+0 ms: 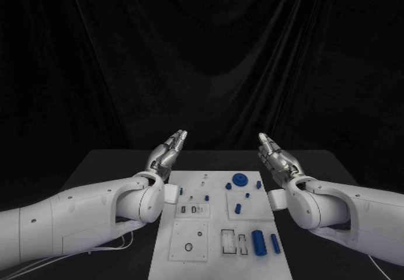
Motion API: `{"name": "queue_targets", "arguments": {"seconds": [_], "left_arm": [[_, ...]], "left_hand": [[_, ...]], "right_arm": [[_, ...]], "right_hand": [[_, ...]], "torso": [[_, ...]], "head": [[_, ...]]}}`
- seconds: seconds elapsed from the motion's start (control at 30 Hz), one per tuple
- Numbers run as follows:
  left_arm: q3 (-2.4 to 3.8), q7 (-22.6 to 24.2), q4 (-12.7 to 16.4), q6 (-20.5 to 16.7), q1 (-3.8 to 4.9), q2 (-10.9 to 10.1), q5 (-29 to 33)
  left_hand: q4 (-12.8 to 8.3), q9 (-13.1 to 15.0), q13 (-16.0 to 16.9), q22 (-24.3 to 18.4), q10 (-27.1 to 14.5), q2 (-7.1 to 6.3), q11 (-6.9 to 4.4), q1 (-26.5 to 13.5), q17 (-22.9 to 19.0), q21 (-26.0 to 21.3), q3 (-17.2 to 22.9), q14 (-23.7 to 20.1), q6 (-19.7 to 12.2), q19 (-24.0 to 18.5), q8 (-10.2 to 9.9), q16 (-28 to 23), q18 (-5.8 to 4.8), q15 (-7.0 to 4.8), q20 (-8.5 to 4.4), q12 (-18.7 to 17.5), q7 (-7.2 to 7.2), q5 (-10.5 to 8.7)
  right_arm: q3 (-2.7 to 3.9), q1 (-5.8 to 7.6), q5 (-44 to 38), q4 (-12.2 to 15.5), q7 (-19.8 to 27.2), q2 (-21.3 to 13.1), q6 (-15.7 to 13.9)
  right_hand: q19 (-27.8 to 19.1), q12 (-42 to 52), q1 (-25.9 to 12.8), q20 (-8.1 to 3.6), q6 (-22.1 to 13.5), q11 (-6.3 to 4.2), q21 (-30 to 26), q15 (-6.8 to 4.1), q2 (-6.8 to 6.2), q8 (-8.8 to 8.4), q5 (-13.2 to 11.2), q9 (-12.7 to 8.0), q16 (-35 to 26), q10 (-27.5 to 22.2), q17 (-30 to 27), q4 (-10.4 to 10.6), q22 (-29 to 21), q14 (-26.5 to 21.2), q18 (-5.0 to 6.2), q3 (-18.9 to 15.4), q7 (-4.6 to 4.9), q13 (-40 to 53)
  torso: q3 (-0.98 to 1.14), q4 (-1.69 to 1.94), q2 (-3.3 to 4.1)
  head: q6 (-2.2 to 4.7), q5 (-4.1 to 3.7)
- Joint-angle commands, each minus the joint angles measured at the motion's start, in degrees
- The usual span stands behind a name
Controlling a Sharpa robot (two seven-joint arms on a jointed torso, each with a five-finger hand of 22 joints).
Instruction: Assemble the parts on the task board
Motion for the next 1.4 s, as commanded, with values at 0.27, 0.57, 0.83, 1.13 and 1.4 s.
{"name": "queue_targets", "arguments": {"seconds": [0.27,0.57,0.83,1.13,1.4], "left_arm": [[-3.22,6.76,-0.54,17.65,3.38,0.25,7.33],[-3.39,8.20,-1.07,17.89,3.54,-0.23,7.51],[-3.40,8.89,-0.90,16.15,3.53,-1.56,5.46],[-3.40,11.78,-1.07,13.98,3.53,-3.47,-4.68],[-3.41,12.81,-0.01,13.54,3.53,-5.36,-11.27]], "left_hand": [[0.42,-0.03,-0.09,-0.06,0.00,-0.14,-0.91,1.70,-0.05,-0.20,-0.29,-0.02,-0.37,-0.06,0.10,-0.21,1.37,-2.37,-0.45,-0.38,-0.88,0.27],[0.38,-0.05,-0.09,-0.06,0.00,-0.62,-1.91,2.24,-0.05,-0.20,-0.73,-0.02,-0.62,-0.06,0.06,-0.21,1.91,-3.31,-0.83,-0.38,-1.87,0.07],[0.37,-0.01,-0.09,-0.06,0.00,-1.10,-2.87,2.83,-0.05,-0.20,-1.24,-0.02,-0.32,-0.06,0.11,-0.21,2.87,-4.57,-1.08,-0.38,-2.65,0.02],[0.29,0.07,-0.09,-0.06,0.00,-1.64,-3.37,4.08,-0.05,-0.20,-1.44,-0.02,0.38,-0.06,0.22,-0.21,3.68,-5.04,-0.78,-0.38,-3.16,0.00],[0.32,0.18,-0.09,-0.06,0.00,-1.59,-2.46,7.17,-0.05,-0.20,-1.03,-0.02,1.66,-0.06,0.32,-0.21,4.01,-4.33,0.16,-0.38,-2.15,2.43]], "right_arm": [[-1.56,1.52,4.50,0.48,-2.79,-0.45,9.10],[-1.56,1.53,4.50,0.50,-3.12,-1.87,11.57],[-1.56,1.57,0.83,0.52,-2.65,-3.36,11.47],[-1.56,2.93,-14.54,0.51,-4.49,-5.79,13.07],[-1.56,6.55,-32.08,1.30,-13.86,-7.84,16.59]], "right_hand": [[-0.02,-0.28,0.39,-2.17,0.01,0.05,-0.22,-8.46,-0.08,-0.22,-0.48,-0.05,-0.25,-0.12,-0.05,0.04,-0.05,-0.02,1.04,-0.38,-0.20,-0.09],[-0.02,-0.28,0.78,-1.74,0.06,0.52,-0.22,-8.06,-0.37,-0.20,-0.43,-0.04,-0.25,-0.12,-0.05,-0.08,-0.05,-0.02,1.11,-0.39,0.31,-0.09],[-0.02,-0.28,1.95,-1.03,0.29,1.13,-0.22,-7.28,-0.81,-0.13,0.12,0.03,-0.25,-0.12,-0.05,-0.16,-0.05,-0.02,1.11,-0.21,0.84,-0.09],[-0.02,-0.28,9.56,6.55,2.38,5.05,-0.22,1.51,-3.13,0.34,4.90,0.50,-0.25,-0.12,-0.05,-0.20,-0.05,-0.02,0.06,1.32,4.58,-0.09],[-0.02,-0.28,19.38,11.32,4.14,6.80,-0.22,6.64,-5.29,0.57,11.97,0.74,-0.25,-0.12,-0.05,-1.71,-0.05,-0.02,-0.29,3.58,6.54,-0.09]], "torso": [[-0.03,-0.01,0.04],[0.05,-0.13,0.54],[0.03,-0.04,1.23],[-0.27,0.28,2.27],[-0.71,0.86,3.59]], "head": [[0.00,0.01],[-0.95,0.51],[-1.37,0.46],[-2.65,0.42],[-3.71,0.20]]}}
